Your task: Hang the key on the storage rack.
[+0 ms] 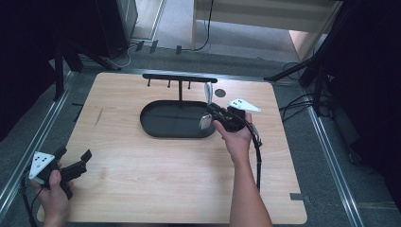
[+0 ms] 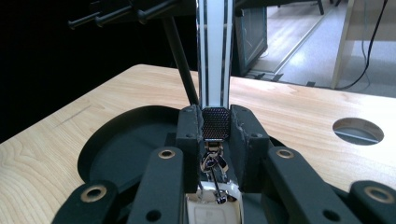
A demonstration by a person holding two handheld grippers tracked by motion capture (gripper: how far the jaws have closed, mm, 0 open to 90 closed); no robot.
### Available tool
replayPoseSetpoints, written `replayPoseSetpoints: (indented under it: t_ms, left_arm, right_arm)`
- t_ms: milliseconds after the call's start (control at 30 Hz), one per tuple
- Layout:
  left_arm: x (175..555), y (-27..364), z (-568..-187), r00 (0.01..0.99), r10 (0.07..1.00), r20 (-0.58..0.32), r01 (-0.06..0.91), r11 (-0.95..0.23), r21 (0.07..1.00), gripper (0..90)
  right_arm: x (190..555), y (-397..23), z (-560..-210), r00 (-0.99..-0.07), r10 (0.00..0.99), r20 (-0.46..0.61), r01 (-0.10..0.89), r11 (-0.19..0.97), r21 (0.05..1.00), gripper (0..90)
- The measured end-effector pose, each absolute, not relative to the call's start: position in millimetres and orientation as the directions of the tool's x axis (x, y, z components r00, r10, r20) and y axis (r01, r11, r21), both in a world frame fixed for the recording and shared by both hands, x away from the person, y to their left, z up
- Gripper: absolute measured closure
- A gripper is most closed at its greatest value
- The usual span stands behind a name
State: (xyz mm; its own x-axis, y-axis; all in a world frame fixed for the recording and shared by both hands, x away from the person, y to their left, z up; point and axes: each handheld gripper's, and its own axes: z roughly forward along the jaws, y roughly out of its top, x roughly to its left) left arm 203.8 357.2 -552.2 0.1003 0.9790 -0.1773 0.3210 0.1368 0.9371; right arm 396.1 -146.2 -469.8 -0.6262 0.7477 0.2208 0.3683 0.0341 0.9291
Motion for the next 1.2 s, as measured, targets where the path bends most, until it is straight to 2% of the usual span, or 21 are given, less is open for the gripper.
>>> replayPoseSetpoints:
  t_ms: [433, 800, 933, 1067, 1200]
  left_arm:
    - [203.7, 357.4, -552.2, 0.101, 0.978, -0.18, 0.321, 0.14, 0.937, 5.6]
    - [203.7, 357.8, -552.2, 0.101, 0.978, -0.181, 0.322, 0.14, 0.936, 5.6]
    - [203.8, 357.8, -552.2, 0.1, 0.978, -0.183, 0.321, 0.142, 0.936, 5.6]
    - [203.8, 357.8, -552.3, 0.099, 0.978, -0.185, 0.321, 0.145, 0.936, 5.6]
    - [203.9, 357.8, -552.2, 0.1, 0.978, -0.184, 0.321, 0.143, 0.936, 5.6]
  right_arm:
    - [403.4, -147.1, -473.1, -0.594, 0.747, 0.3, 0.423, -0.027, 0.906, 74.7]
    - [412.5, -138.7, -467.6, -0.502, 0.804, 0.318, 0.473, -0.053, 0.88, 71.9]
    - [414.7, -141.2, -466.2, -0.461, 0.805, 0.373, 0.475, -0.131, 0.87, 70.9]
    - [413.8, -143.0, -465.4, -0.445, 0.838, 0.314, 0.471, -0.079, 0.879, 69.5]
    - [411.5, -145.6, -466.9, -0.452, 0.855, 0.255, 0.46, -0.022, 0.887, 63.6]
